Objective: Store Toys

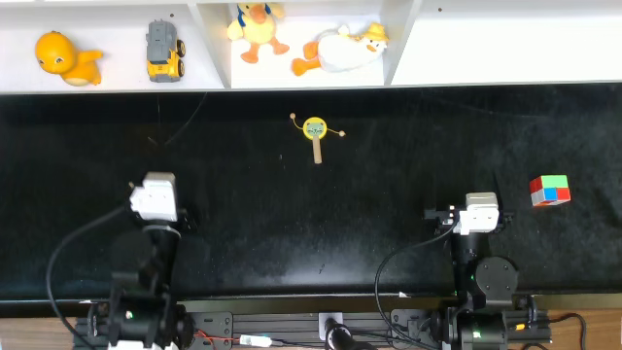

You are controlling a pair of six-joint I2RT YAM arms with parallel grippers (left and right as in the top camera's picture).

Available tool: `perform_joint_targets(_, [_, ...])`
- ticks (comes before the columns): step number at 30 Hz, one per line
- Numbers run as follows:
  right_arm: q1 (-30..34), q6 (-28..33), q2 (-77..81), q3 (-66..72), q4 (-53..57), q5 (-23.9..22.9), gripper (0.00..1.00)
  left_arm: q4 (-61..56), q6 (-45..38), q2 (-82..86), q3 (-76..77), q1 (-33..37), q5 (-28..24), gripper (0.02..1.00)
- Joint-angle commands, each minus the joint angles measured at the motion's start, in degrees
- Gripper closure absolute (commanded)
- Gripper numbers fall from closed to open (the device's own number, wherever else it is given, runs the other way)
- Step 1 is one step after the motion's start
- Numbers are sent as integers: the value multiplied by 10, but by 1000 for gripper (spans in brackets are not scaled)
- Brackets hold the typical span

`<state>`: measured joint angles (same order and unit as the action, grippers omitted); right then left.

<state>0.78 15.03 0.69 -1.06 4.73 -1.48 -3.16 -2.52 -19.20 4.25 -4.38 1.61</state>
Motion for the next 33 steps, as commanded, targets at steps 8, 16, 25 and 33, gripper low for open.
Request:
perform_joint_targets(8, [4,-4,-4,8,-3,4,5,78,8,191,-38,-19,20,20])
perform_joint_targets(16, [4,-4,-4,8,-3,4,7,78,8,190,-38,-19,9,20])
perform_joint_targets(25, [4,-4,-4,8,-3,4,5,78,8,190,-38,-19,9,20])
perform_joint_targets(33, [4,-4,0,7,-2,4,5,78,8,190,-38,-19,9,20])
